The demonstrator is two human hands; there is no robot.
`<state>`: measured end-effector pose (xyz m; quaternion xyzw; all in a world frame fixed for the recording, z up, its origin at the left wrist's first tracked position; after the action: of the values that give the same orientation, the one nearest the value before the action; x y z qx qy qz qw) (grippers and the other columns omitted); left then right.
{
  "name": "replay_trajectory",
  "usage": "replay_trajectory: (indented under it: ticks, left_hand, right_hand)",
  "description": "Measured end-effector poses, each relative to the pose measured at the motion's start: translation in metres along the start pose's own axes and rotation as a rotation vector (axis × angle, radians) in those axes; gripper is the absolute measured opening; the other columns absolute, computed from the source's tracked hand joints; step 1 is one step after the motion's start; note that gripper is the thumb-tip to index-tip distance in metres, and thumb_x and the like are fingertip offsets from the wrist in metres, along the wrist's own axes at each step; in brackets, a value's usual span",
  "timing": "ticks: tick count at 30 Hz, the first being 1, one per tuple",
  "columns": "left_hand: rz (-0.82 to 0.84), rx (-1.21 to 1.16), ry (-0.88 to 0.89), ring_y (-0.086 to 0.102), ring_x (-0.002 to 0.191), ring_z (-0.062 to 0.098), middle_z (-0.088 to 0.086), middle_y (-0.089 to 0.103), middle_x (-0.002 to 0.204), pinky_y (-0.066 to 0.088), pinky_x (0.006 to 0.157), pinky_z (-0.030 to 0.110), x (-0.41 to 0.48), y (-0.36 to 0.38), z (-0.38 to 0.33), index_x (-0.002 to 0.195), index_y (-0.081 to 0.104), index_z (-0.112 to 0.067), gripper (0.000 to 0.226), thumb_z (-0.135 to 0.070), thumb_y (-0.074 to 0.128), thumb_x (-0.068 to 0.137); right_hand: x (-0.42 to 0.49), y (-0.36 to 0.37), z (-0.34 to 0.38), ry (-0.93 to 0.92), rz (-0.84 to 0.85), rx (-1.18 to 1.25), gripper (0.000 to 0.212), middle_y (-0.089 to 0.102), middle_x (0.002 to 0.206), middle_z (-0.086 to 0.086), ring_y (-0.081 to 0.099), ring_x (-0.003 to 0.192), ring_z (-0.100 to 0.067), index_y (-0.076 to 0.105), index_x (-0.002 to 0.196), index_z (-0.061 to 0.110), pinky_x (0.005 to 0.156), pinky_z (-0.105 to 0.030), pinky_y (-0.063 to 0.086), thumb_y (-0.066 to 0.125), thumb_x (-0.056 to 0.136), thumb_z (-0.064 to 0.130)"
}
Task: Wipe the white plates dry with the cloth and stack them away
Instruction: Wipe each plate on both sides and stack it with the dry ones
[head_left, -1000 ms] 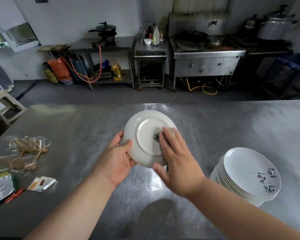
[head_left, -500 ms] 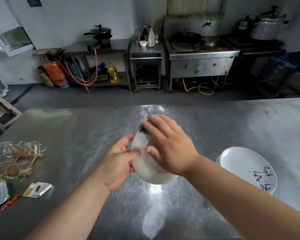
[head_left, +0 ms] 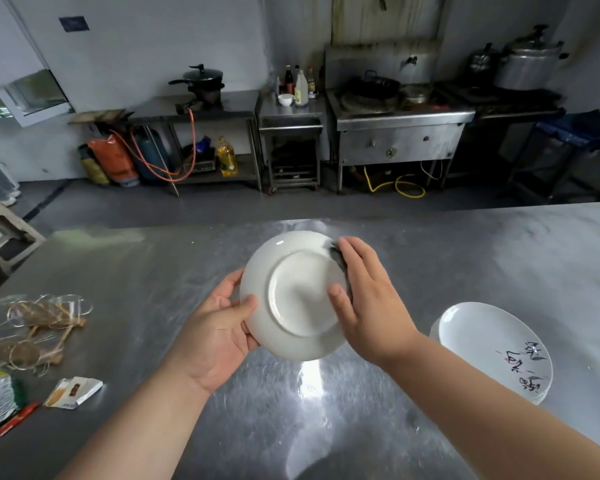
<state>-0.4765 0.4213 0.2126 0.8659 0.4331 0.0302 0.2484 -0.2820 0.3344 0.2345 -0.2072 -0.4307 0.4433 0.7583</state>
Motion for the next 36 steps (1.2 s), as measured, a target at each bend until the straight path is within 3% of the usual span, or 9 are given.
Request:
replay_trajectory:
  ticks: [2,4,9,14,20,27,29,32,36]
  left_hand:
    - [-0.010,-0.020,-0.009,0.075,0.080,0.019,0.005,0.076,0.108,0.062,0.061,0.035,0.000,-0.001,0.003,0.135,0.059,-0.020,0.051,-0.005,0.058,0.086]
    - [0.011,0.003,-0.036,0.075,0.079,0.019,0.005,0.076,0.105,0.062,0.060,0.035,0.000,0.005,0.006,0.136,0.057,-0.019,0.052,-0.006,0.057,0.086]
    - [-0.005,-0.052,0.017,0.075,0.082,0.018,0.003,0.076,0.106,0.062,0.061,0.033,0.007,0.012,-0.008,0.131,0.060,-0.022,0.047,-0.007,0.055,0.087]
    - [-0.073,-0.158,0.035,0.077,0.092,0.019,0.003,0.075,0.117,0.064,0.067,0.035,0.010,0.008,-0.005,0.132,0.061,-0.025,0.050,-0.007,0.056,0.086]
    - [-0.067,-0.171,0.037,0.077,0.090,0.022,0.006,0.075,0.116,0.063,0.064,0.039,0.008,0.015,-0.005,0.132,0.060,-0.023,0.049,-0.004,0.055,0.086]
    - [-0.075,-0.198,0.088,0.076,0.100,0.022,0.005,0.074,0.123,0.064,0.068,0.039,0.014,0.016,-0.018,0.133,0.059,-0.025,0.050,-0.006,0.055,0.087]
    - [-0.078,-0.201,0.067,0.076,0.100,0.023,0.005,0.074,0.123,0.065,0.071,0.041,0.012,0.015,-0.007,0.133,0.058,-0.025,0.051,-0.005,0.057,0.086]
    - [-0.063,-0.156,-0.018,0.075,0.094,0.024,0.008,0.074,0.119,0.064,0.063,0.041,0.009,0.016,0.003,0.132,0.059,-0.023,0.050,-0.006,0.058,0.085]
    - [-0.101,-0.152,-0.196,0.076,0.089,0.026,0.012,0.076,0.116,0.063,0.059,0.040,0.010,0.012,0.008,0.134,0.063,-0.015,0.042,-0.028,0.055,0.095]
  right_hand:
    - [-0.014,0.007,-0.009,0.081,0.029,0.018,0.085,0.021,0.169,-0.002,0.020,0.157,-0.015,0.022,0.164,0.009,0.127,-0.027,0.019,0.029,0.103,0.068]
    - [-0.008,0.006,-0.004,0.041,0.034,-0.014,0.086,0.023,0.169,-0.005,0.021,0.156,-0.018,0.025,0.164,0.007,0.126,-0.023,0.016,0.027,0.104,0.068]
    - [0.030,-0.015,0.010,-0.104,0.006,-0.027,0.075,0.035,0.165,-0.006,0.031,0.153,-0.023,0.038,0.159,0.007,0.124,-0.042,0.030,0.029,0.108,0.060]
    - [-0.032,0.004,0.014,-0.029,-0.087,0.081,0.075,0.016,0.170,0.003,0.017,0.158,-0.016,0.021,0.165,0.008,0.127,-0.037,0.022,0.033,0.108,0.055]
    - [0.020,-0.010,0.000,0.104,0.001,-0.004,0.090,0.028,0.169,-0.003,0.027,0.155,-0.020,0.032,0.162,0.012,0.125,-0.039,0.027,0.017,0.100,0.075]
    - [-0.024,0.008,0.024,0.084,-0.089,0.123,0.077,0.009,0.173,0.005,0.011,0.159,-0.011,0.016,0.167,0.015,0.127,-0.037,0.023,0.029,0.107,0.061]
    - [-0.023,0.009,0.015,0.194,-0.133,0.204,0.069,0.020,0.168,0.014,0.017,0.154,0.002,0.026,0.165,0.016,0.125,-0.030,0.028,0.038,0.108,0.053]
    - [-0.004,-0.002,-0.001,0.277,-0.199,0.276,0.044,0.042,0.141,0.028,0.032,0.129,0.026,0.055,0.149,0.012,0.108,-0.001,0.025,0.053,0.107,0.025]
    - [0.023,-0.007,-0.007,0.244,-0.107,0.255,0.035,0.056,0.136,0.021,0.047,0.124,0.016,0.068,0.137,0.015,0.101,0.002,0.029,0.061,0.103,0.023]
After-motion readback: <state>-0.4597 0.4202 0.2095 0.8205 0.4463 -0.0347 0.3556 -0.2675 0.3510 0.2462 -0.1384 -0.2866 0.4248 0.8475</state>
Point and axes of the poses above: each hand's wrist, its own x-axis towards the middle knuckle, its own y-axis out of the palm, z = x × y, the point moved 7 cm from there along x, towards the middle knuckle
